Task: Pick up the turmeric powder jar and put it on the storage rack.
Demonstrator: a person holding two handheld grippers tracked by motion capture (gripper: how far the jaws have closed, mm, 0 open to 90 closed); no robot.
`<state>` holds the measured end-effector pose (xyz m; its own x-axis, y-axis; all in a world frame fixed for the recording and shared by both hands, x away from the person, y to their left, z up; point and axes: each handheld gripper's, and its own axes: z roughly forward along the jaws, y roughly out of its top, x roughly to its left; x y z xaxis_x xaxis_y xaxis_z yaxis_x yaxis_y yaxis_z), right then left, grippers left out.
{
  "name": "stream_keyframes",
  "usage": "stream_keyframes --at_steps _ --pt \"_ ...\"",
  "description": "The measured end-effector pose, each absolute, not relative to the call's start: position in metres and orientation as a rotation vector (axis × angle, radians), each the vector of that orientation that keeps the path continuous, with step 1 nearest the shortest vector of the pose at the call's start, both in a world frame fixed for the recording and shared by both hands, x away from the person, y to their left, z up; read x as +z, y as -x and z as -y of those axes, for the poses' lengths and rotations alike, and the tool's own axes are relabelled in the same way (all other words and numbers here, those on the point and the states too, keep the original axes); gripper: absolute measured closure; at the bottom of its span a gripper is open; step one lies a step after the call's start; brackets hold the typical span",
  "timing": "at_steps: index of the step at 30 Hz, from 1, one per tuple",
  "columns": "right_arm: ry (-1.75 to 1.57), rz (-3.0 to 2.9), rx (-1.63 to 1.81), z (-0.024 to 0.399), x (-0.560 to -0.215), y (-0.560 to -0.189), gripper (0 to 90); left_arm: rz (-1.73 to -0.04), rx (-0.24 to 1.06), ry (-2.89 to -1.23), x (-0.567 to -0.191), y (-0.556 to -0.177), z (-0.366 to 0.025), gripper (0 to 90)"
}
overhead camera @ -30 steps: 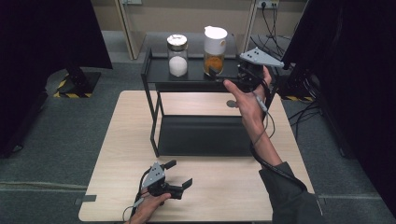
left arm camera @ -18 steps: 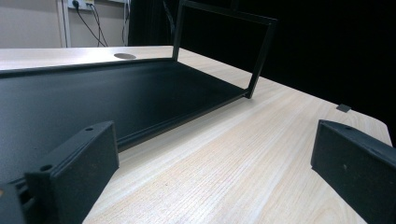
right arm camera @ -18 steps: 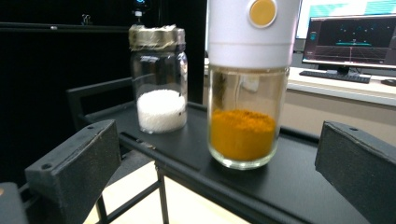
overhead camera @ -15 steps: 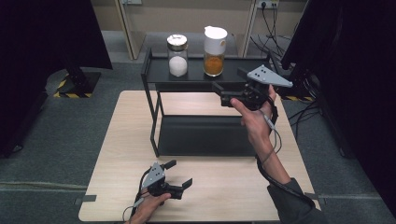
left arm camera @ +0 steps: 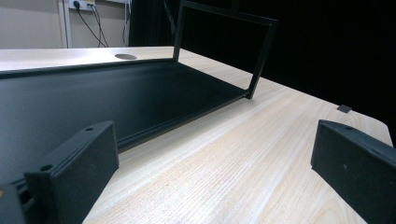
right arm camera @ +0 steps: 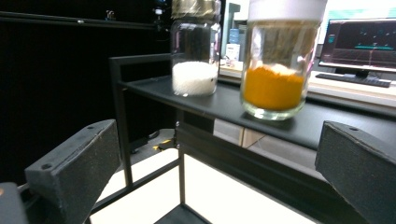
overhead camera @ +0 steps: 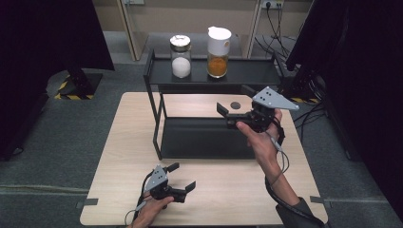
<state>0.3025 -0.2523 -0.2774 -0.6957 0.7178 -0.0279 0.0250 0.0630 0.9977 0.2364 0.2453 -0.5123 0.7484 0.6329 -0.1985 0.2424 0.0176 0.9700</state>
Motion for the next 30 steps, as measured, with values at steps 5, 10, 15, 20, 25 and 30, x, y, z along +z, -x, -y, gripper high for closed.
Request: stream_keyframes --at_steps 5,10,15,20,25,30 --pt "-0.747 -1.816 1.719 0.258 -0.29 -0.299 0.5 -0.731 0.351 -1.56 -0.512 -0.236 -0.246 0.2" --pt "-0.753 -1.798 1.735 0.263 -0.303 -0.292 0.5 -0.73 0.354 -1.56 -0.512 -0.236 -0.246 0.2" --pt "-0.762 -1.801 1.732 0.265 -0.315 -0.287 0.5 -0.731 0.354 -1.561 -0.512 -0.236 -0.246 0.2" --pt "-0.78 -1.808 1.735 0.267 -0.329 -0.283 0.5 -0.732 0.357 -1.559 -0.512 -0.236 -0.246 0.2" --pt "-0.776 -1.822 1.722 0.268 -0.341 -0.277 0.5 -0.73 0.357 -1.561 -0.512 -0.236 -0.246 0.2" --pt "-0.776 -1.83 1.718 0.269 -0.353 -0.272 0.5 -0.733 0.359 -1.559 -0.512 -0.236 -0.246 0.2"
